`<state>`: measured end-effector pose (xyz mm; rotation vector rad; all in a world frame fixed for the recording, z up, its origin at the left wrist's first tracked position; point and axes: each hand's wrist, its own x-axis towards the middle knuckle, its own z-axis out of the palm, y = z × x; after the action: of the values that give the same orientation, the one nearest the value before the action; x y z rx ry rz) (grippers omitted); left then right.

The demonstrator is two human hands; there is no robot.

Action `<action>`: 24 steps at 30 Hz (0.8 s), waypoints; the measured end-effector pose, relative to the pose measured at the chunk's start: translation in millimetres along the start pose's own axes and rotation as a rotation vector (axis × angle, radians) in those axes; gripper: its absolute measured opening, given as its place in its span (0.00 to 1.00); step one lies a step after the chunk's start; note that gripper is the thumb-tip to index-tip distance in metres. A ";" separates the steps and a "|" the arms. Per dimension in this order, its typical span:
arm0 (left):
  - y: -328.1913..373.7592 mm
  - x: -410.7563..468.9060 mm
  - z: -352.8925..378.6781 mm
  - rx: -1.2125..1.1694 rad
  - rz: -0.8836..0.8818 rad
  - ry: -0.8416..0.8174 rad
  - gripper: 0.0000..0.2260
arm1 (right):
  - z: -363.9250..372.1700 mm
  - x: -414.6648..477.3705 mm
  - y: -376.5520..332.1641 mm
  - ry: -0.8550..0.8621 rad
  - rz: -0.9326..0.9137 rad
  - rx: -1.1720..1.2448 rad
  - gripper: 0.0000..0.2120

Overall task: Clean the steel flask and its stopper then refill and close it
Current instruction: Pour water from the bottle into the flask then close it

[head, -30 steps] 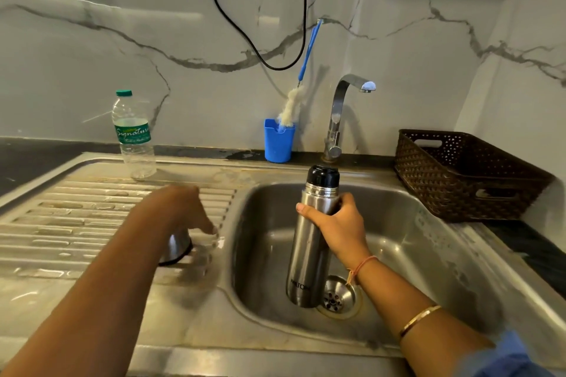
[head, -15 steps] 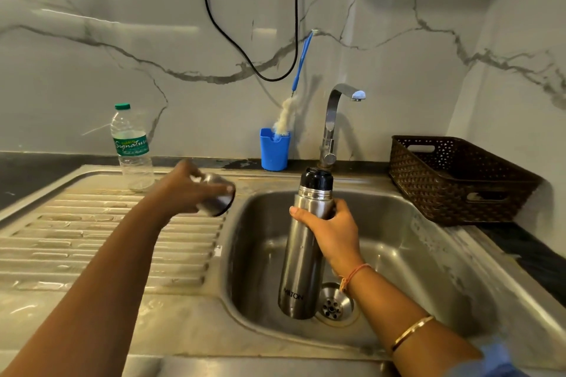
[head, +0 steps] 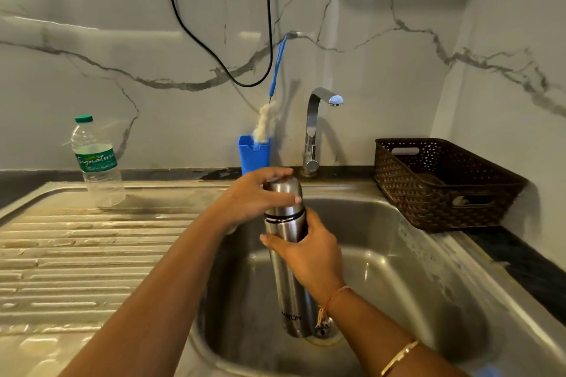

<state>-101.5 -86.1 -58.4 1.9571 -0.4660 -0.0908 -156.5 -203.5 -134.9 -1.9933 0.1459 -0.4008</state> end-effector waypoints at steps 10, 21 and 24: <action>-13.9 2.5 16.5 -0.122 -0.010 0.077 0.29 | 3.9 1.3 -2.1 -0.068 0.012 0.112 0.25; -17.5 -4.2 -9.9 -0.539 0.002 -0.049 0.40 | 2.7 3.4 -0.1 -0.067 0.005 0.284 0.24; -24.3 -5.8 -20.2 -0.512 0.024 -0.047 0.34 | 0.3 1.4 -1.4 -0.036 -0.013 0.243 0.24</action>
<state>-94.5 -58.0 -72.4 1.4493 -0.4461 -0.2190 -155.2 -203.0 -133.5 -1.7616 0.0579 -0.3724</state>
